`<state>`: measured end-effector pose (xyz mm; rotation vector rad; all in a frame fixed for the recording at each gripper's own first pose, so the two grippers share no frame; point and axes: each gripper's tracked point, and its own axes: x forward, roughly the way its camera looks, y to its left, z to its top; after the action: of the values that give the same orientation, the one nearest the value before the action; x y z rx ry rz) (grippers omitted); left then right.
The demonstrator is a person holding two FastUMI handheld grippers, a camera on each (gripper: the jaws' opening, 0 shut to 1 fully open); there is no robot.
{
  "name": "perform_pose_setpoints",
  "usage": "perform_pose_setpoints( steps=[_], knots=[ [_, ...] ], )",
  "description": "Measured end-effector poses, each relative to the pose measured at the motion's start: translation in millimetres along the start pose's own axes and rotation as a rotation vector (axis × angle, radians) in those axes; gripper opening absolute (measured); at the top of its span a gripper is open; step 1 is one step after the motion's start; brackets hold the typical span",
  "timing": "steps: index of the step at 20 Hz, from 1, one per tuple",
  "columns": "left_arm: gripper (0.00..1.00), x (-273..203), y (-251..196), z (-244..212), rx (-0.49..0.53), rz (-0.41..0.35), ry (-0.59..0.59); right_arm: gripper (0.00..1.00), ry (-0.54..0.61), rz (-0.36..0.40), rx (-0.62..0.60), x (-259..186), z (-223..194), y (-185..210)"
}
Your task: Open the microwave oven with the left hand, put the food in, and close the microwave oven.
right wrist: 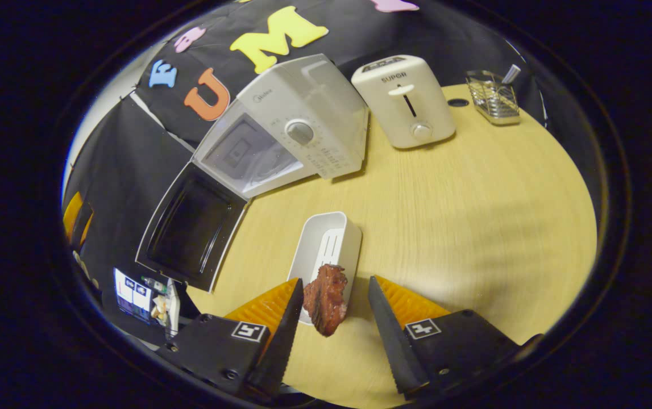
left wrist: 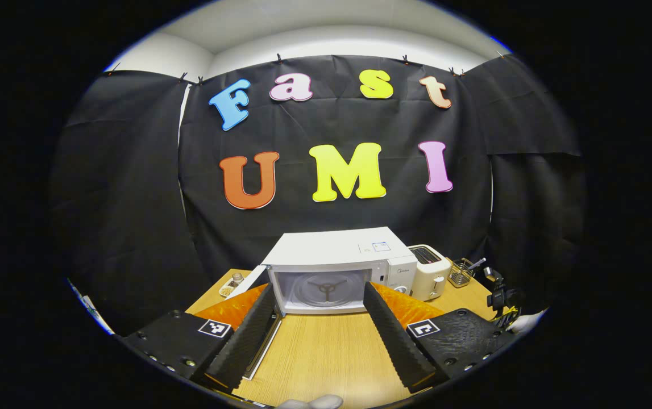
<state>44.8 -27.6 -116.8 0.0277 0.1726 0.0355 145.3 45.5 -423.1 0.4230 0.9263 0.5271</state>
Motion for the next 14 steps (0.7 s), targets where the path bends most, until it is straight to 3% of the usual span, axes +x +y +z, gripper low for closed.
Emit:
perform_pose_setpoints(
  steps=[1,2,3,5,8,13,14],
  knots=[
    [0.87,3,-3,3,-0.002,0.017,0.005,0.68,0.029,0.028,0.027,3,-1,0],
    [0.96,3,-9,2,-0.006,0.029,0.015,0.45,0.051,0.064,0.056,2,-2,4],
    [0.96,2,-11,2,-0.005,0.045,0.023,0.53,0.068,0.079,0.082,2,-1,5],
    [0.96,0,-12,2,-0.002,0.077,0.040,0.27,0.101,0.113,0.123,0,-1,7],
    [0.96,-6,-10,4,-0.006,0.131,0.048,0.19,0.141,0.131,0.179,0,-2,11],
    [0.96,-19,1,3,-0.022,0.186,0.054,0.17,0.112,0.176,0.142,-17,17,28],
    [0.96,-22,4,2,-0.022,0.194,0.054,0.07,0.097,0.189,0.134,-21,22,36]
  ],
)
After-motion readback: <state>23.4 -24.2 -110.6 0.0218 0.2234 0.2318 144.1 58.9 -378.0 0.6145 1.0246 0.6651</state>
